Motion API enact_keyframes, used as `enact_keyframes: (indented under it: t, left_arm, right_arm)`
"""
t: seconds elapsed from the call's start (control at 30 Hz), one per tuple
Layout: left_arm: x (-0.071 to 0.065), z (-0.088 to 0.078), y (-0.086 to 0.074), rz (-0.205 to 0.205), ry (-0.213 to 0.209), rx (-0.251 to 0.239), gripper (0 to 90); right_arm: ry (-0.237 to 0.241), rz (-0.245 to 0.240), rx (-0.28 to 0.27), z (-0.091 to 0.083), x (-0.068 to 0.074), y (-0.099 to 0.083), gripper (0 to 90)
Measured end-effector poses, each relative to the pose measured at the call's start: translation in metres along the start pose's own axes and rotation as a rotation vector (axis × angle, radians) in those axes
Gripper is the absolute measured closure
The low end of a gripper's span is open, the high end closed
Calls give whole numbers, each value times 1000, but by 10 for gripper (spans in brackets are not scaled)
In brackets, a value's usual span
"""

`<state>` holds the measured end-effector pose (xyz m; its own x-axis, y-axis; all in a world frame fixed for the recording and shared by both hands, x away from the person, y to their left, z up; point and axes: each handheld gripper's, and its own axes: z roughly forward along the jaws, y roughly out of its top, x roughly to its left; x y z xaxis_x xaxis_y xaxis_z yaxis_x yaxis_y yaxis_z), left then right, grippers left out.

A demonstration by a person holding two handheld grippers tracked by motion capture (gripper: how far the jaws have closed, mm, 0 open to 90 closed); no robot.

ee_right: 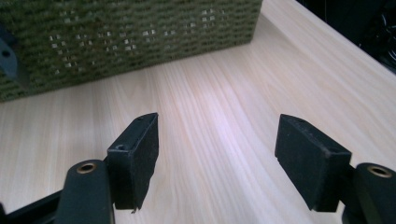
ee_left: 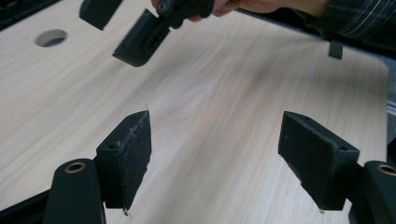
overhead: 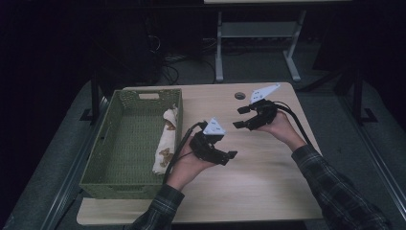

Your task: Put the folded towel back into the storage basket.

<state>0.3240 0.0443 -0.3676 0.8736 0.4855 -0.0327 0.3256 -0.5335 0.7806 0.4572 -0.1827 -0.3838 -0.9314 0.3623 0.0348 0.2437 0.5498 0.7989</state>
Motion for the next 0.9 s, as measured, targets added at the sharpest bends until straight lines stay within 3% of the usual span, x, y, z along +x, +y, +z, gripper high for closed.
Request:
enact_keyframes:
  t: [0.2,0.6,0.9]
  left_arm:
    - [-16,28,-13,49,-15,30,253]
    - [-20,63,-48,37,-42,55,252]
    - [-23,75,-59,36,-49,94,250]
  right_arm:
    - [-7,34,8,0,1,-25,296]
    - [-32,72,46,8,6,-75,286]
    - [-34,99,38,12,11,-97,283]
